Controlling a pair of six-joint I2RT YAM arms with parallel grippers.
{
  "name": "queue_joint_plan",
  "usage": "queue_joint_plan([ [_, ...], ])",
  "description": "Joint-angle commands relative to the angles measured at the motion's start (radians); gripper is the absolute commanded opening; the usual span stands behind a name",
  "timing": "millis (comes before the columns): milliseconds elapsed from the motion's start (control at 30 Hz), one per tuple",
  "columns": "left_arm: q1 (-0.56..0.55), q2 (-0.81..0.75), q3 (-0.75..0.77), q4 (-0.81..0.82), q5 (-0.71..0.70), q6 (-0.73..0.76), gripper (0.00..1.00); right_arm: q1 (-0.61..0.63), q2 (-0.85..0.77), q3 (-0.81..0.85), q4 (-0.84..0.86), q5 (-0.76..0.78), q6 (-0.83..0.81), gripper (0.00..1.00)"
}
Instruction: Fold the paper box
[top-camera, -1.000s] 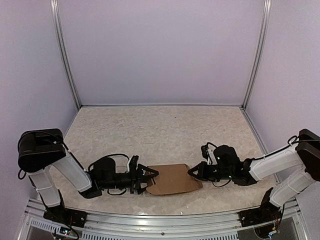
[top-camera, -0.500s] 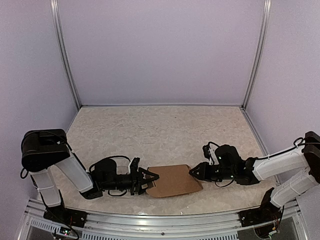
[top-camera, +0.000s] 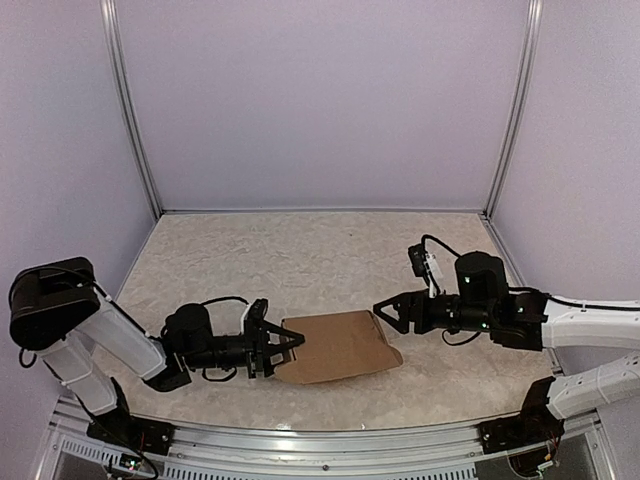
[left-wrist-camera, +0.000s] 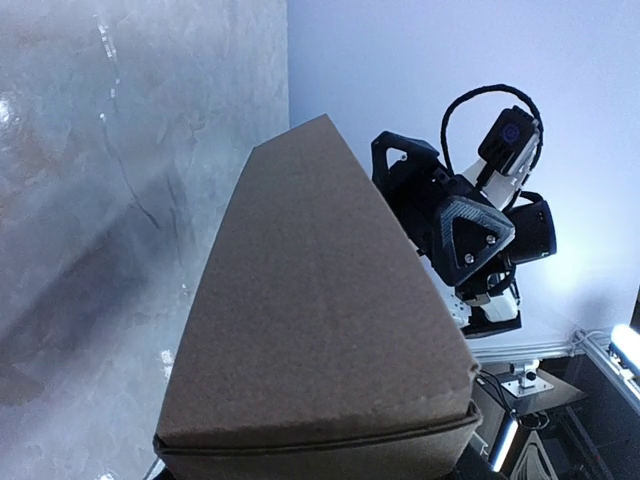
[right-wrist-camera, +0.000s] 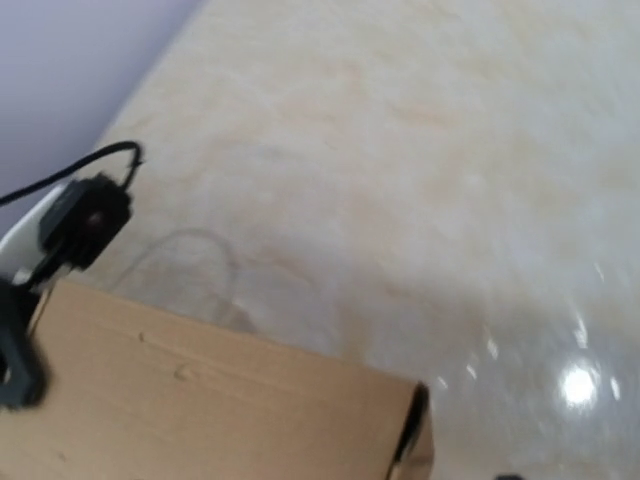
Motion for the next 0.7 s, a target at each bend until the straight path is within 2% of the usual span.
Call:
queue_joint_plan([
  [0, 0.039, -0.126, -0.022, -0.041, 0.121, 0.031, 0.20, 0.004, -0.049, 0.078, -0.105, -0.094, -0.240, 0.77],
  [100, 0.080, -0.238, -0.036, -0.089, 0.184, 0.028, 0.19, 0.004, -0.097, 0.103, -0.103, -0.148, -0.372, 0.98],
  [133, 0.098, -0.266, -0.042, -0.113, 0.207, 0.025, 0.19, 0.005, -0.113, 0.107, -0.093, -0.157, -0.414, 0.99],
  [200, 0.148, -0.350, -0.039, -0.199, 0.269, 0.012, 0.19, 0.006, -0.148, 0.106, -0.067, -0.176, -0.491, 1.00],
  [300, 0.211, -0.435, -0.047, -0.236, 0.348, -0.004, 0.19, 0.015, -0.176, 0.105, -0.030, -0.206, -0.620, 1.00],
  [467, 0.300, -0.587, -0.036, -0.357, 0.497, 0.013, 0.22, 0.094, -0.199, 0.080, 0.045, -0.198, -0.905, 1.00],
  [567, 0.349, -0.643, -0.042, -0.359, 0.561, -0.023, 0.22, 0.205, -0.205, 0.053, 0.089, -0.084, -1.163, 1.00],
  [667, 0.379, -0.682, -0.044, -0.343, 0.616, -0.047, 0.22, 0.319, -0.188, 0.039, 0.147, 0.091, -1.371, 1.00],
])
